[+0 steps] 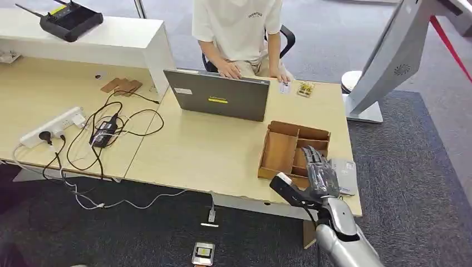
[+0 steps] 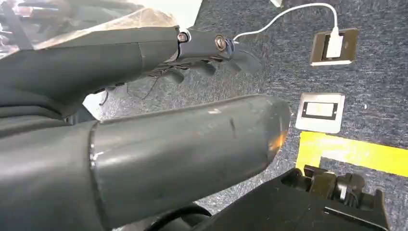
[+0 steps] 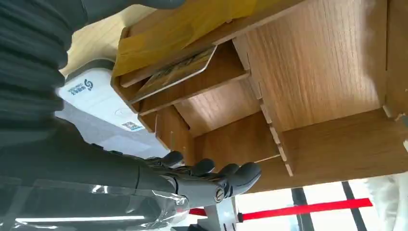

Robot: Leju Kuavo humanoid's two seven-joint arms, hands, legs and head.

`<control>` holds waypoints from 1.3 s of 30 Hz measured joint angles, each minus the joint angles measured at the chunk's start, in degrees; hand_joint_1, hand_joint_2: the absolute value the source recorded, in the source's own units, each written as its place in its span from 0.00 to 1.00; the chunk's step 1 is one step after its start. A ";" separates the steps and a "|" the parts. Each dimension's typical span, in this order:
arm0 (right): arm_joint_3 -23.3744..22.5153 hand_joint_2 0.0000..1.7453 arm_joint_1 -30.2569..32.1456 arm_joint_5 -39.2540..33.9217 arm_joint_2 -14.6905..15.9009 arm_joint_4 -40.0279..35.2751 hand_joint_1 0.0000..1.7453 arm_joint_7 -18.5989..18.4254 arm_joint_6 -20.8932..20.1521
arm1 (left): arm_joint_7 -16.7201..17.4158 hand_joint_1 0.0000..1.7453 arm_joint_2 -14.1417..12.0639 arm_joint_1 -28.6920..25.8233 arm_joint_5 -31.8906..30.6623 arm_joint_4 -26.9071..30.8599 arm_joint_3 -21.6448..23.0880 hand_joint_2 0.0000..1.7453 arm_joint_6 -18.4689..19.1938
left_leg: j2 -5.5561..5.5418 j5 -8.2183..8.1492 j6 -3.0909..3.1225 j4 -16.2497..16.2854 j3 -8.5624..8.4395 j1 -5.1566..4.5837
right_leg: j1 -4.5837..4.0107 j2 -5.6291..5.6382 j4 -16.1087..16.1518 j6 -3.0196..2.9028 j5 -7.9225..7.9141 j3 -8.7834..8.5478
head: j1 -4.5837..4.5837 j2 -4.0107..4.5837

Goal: Pass the card to the sensor for recognition and then transmit it.

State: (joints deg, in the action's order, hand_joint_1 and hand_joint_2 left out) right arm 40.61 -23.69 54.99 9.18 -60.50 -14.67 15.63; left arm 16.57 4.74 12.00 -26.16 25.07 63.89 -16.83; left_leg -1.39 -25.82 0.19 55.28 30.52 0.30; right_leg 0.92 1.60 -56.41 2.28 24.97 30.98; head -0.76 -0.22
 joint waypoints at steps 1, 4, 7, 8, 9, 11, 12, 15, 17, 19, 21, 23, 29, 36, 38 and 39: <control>0.09 1.00 -0.03 -0.09 -0.02 0.18 0.00 -0.04 0.04 | 0.00 0.00 0.00 0.00 0.13 0.00 0.00 0.00 0.00 | -0.01 0.00 0.00 0.00 0.00 0.00 | 0.00 0.00 0.00 0.00 0.00 0.00 | 0.00 0.00; 0.33 1.00 -0.25 -0.37 -0.02 0.79 0.00 -0.09 0.24 | 0.00 0.00 0.00 -0.02 0.15 0.00 0.00 0.00 -0.07 | 0.00 0.00 0.00 0.00 0.00 0.00 | 0.00 0.00 0.00 0.00 0.00 0.00 | 0.00 0.00; 0.48 1.00 -0.46 -0.66 -0.02 1.25 0.00 -0.11 0.48 | 0.00 0.00 -0.02 -0.03 0.24 0.00 -0.02 0.00 -0.09 | 0.00 0.00 0.00 0.00 0.00 0.00 | 0.00 0.00 0.00 0.00 0.00 0.00 | 0.00 0.00; 0.55 1.00 -0.54 -0.70 -0.02 1.40 0.00 -0.11 0.59 | 0.00 0.00 -0.02 -0.03 0.28 0.00 -0.02 0.00 -0.09 | 0.00 0.00 0.00 0.00 0.00 0.00 | 0.00 0.00 0.00 0.00 0.00 0.00 | 0.00 0.00; 0.63 1.00 -0.65 -0.87 -0.02 1.55 0.00 -0.11 0.61 | 0.00 0.00 -0.02 -0.03 0.28 0.00 -0.02 0.00 -0.09 | 0.00 0.00 0.00 0.00 0.00 0.00 | 0.00 0.00 0.00 0.00 0.00 0.00 | 0.00 0.00; 0.81 1.00 -0.89 -1.05 -0.02 1.92 0.00 -0.09 0.87 | 0.00 0.00 -0.02 -0.03 0.31 0.00 -0.02 0.00 -0.11 | 0.00 0.00 0.00 0.00 0.00 0.00 | 0.00 0.00 0.00 0.00 0.00 0.00 | 0.00 0.00; 0.85 1.00 -0.96 -1.14 -0.02 2.05 0.00 -0.09 1.01 | 0.00 0.00 -0.02 -0.03 0.33 0.00 -0.02 0.00 -0.11 | 0.00 0.00 0.00 0.00 0.00 0.00 | 0.00 0.00 0.00 0.00 0.00 0.00 | 0.00 0.00; 0.98 1.00 -1.17 -1.44 -0.02 2.58 0.00 -0.09 1.31 | 0.00 0.00 -0.02 -0.03 0.50 0.00 -0.02 0.00 -0.22 | 0.00 0.00 0.00 0.00 0.00 0.00 | 0.00 0.00 0.00 0.00 0.00 0.00 | 0.00 0.00; 1.07 1.00 -1.37 -1.66 -0.02 2.91 0.00 -0.04 1.49 | 0.00 0.00 -0.02 -0.03 0.68 0.00 -0.04 0.00 -0.37 | 0.00 0.00 0.00 0.00 0.00 0.00 | 0.00 0.00 0.00 0.00 0.00 0.00 | 0.00 0.00; 1.07 1.00 -1.66 -1.90 -0.02 3.30 0.00 0.02 1.86 | 0.00 0.00 -0.02 -0.05 0.90 0.00 -0.04 0.00 -0.55 | 0.00 0.00 0.00 0.00 0.00 0.00 | 0.00 0.00 0.00 0.00 0.00 0.00 | 0.00 0.00; 1.07 1.00 -1.86 -2.14 -0.02 3.63 0.00 0.02 2.12 | 0.00 0.00 -0.02 -0.05 0.94 0.00 -0.04 0.00 -0.57 | 0.00 0.00 0.00 0.00 0.00 0.00 | 0.00 0.00 0.00 0.00 0.00 0.00 | 0.00 0.00; 1.07 1.00 -1.93 -2.25 0.00 3.89 0.00 0.00 2.27 | 0.00 0.00 -0.02 -0.05 0.96 0.00 -0.04 0.00 -0.57 | 0.00 0.00 0.00 0.00 -0.01 0.00 | 0.00 0.00 0.00 0.00 0.00 0.00 | 0.00 0.00; 1.03 1.00 -1.92 -2.80 0.33 4.17 0.00 -0.39 2.43 | 0.00 0.00 -0.02 -0.07 1.16 0.00 -0.04 0.00 -0.63 | 0.00 0.00 0.00 0.01 -0.01 0.00 | 0.00 0.00 0.01 0.00 0.00 0.00 | 0.00 0.00; 0.83 1.00 -1.87 -2.80 0.90 4.17 0.00 -0.83 3.15 | -0.33 0.00 -0.02 -0.20 1.27 0.00 -0.07 0.00 -1.25 | 0.00 0.00 0.00 0.01 -0.01 0.00 | 0.00 0.00 0.02 0.00 0.00 0.00 | 0.00 0.00; 0.52 1.00 -1.79 -2.58 1.03 4.17 0.00 -0.83 3.17 | -0.31 0.00 -0.02 -0.20 1.31 0.00 -0.07 0.00 -1.27 | 0.00 0.00 0.00 0.01 -0.01 0.00 | 0.00 0.00 0.02 0.00 0.00 0.00 | 0.00 0.00; 0.41 1.00 -1.73 -2.38 1.09 4.17 0.00 -0.83 3.21 | -0.31 0.00 0.00 -0.21 1.31 0.00 -0.07 0.00 -1.27 | 0.00 0.00 0.00 0.01 -0.01 0.00 | 0.00 0.00 0.01 0.00 0.00 0.00 | 0.00 0.00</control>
State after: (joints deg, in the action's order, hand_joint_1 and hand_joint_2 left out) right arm 41.02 -25.43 52.61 10.27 -56.33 -15.50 18.84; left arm 16.26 4.74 11.79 -24.85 25.07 63.82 -18.10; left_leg -1.39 -25.83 0.19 55.28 30.51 0.30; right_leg 0.92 1.60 -56.39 2.28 24.97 30.98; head -0.77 -0.22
